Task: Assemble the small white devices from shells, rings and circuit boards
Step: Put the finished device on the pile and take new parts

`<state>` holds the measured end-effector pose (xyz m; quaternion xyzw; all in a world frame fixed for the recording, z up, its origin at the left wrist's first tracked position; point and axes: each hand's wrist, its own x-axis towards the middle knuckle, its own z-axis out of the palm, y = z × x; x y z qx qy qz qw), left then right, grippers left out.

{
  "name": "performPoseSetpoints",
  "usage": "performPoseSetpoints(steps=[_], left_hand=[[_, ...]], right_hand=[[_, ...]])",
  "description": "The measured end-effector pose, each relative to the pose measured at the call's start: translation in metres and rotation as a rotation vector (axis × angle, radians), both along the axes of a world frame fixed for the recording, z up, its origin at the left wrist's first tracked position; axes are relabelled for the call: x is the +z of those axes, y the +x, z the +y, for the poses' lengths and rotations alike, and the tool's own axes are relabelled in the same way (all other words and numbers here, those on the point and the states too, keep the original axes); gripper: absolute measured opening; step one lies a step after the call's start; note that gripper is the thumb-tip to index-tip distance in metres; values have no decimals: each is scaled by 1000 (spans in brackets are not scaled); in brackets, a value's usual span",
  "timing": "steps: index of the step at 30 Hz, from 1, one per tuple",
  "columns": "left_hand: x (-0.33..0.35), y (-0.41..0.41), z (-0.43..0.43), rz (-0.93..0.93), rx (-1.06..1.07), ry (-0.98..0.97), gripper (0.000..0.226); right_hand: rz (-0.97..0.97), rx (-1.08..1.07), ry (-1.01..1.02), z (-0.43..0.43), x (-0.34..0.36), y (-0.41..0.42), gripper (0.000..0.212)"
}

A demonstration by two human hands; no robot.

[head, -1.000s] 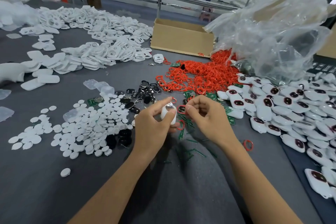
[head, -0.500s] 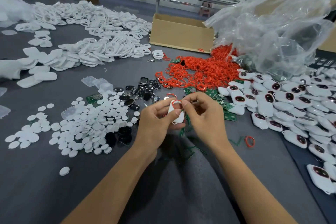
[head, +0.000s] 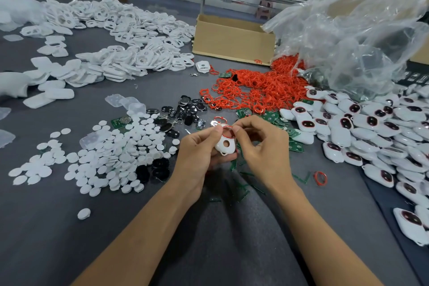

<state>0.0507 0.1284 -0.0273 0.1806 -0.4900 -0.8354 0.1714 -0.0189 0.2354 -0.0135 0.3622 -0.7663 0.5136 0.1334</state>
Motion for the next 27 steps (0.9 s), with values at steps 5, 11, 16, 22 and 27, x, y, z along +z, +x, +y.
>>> performPoseSetpoints(steps=[5, 11, 16, 22, 27], left_hand=[[1, 2, 0, 13, -8, 1, 24], [6, 5, -4, 74, -56, 120, 18], [5, 7, -5, 123, -130, 115, 21], [6, 9, -4, 158, -113, -27, 24], [6, 10, -1, 144, -61, -129, 28]], right_hand=[[19, -9, -12, -2, -2, 0, 11], [-119, 53, -122, -3, -2, 1, 11], [-538, 322, -361, 2, 2, -1, 13], [-853, 477, -339, 9, 3, -5, 37], [-762, 399, -290, 10, 5, -3, 33]])
